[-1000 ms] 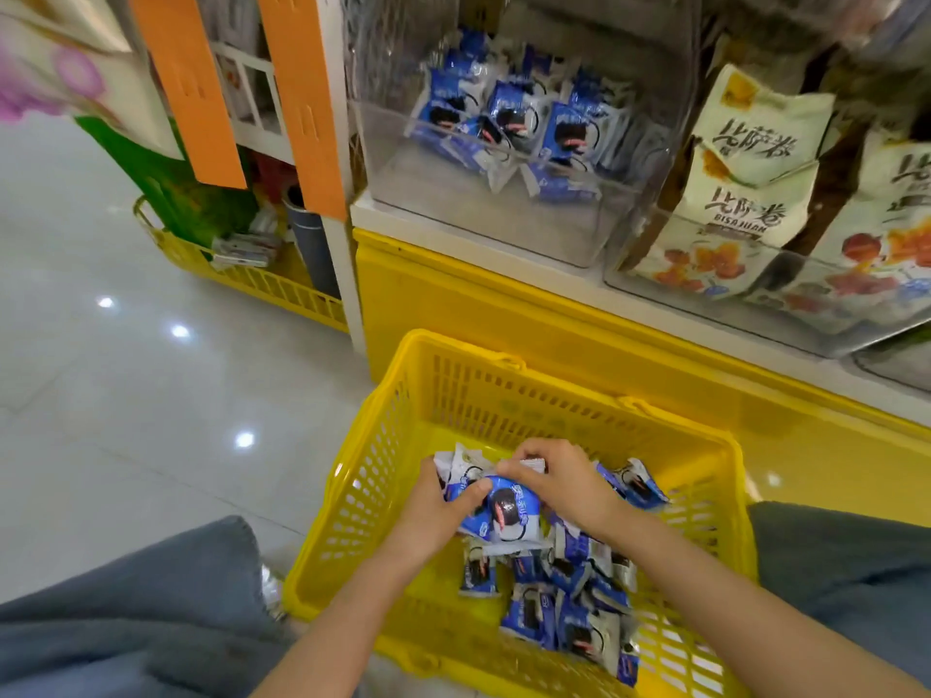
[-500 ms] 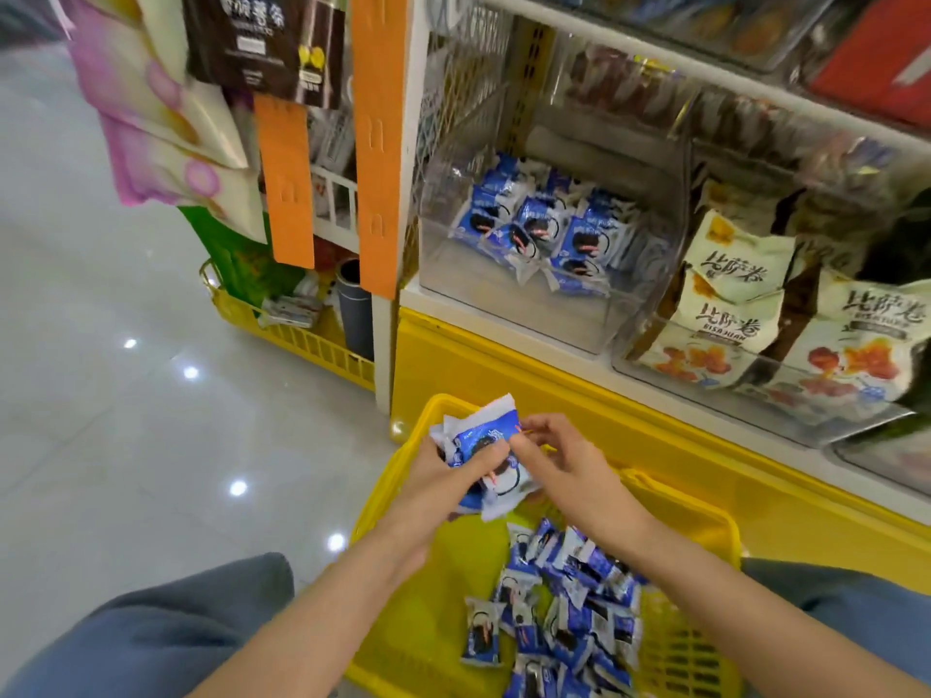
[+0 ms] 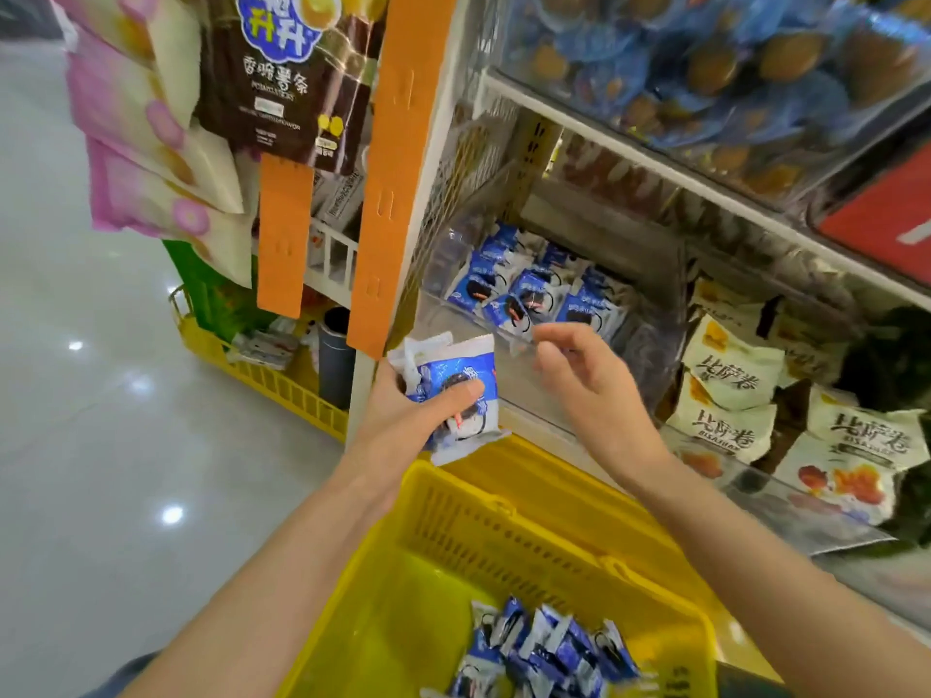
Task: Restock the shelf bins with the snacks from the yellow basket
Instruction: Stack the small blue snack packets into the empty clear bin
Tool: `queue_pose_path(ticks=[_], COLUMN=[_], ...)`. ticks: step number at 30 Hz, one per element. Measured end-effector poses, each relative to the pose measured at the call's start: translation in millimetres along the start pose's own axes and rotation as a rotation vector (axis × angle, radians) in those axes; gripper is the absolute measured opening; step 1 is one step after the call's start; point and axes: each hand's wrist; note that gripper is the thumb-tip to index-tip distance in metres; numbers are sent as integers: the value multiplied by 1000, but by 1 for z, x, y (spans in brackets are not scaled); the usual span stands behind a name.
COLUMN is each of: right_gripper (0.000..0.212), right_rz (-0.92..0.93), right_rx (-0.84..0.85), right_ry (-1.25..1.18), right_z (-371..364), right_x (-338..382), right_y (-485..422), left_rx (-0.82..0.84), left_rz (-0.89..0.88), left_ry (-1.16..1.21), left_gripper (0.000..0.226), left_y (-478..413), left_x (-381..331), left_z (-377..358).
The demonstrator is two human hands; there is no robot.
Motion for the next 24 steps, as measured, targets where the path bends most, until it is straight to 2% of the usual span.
queue_pose_path(ticks=[2, 4, 9, 13, 15, 19, 24], right_gripper=[18, 21, 43, 46, 56, 65, 64], right_rz=[1, -50, -180, -264, -254, -111, -32], right_rx=[-64, -46, 225, 338, 307, 177, 67], right_ry=[97, 245, 565, 720, 769, 975, 1154], right_z=[9, 11, -4, -19, -24, -16, -2], right_x=[-1, -7, -31, -46, -50, -56, -57], right_y=[-38, -77, -145, -163, -166, -169, -178], left_rx=[-3, -17, -38, -49, -56, -28, -12], left_rz=[-33, -61, -84, -85, -68, -20, -37], left_ry=[5, 19, 36, 32, 27, 34, 50], left_gripper=[58, 65, 54, 79, 82, 62, 80], left_y=[-10, -19, -40, -49, -53, -57, -56], left_x=[-7, -13, -19, -21, -20, -16, -19], left_z=[1, 3, 12, 20, 22, 20, 19])
Point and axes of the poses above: each hand's wrist, its own y-axis away from the middle knuckle, its own z-axis out of the back of the hand, x = y × z, and after that the axes turned 7 degrees about -z, right-handed
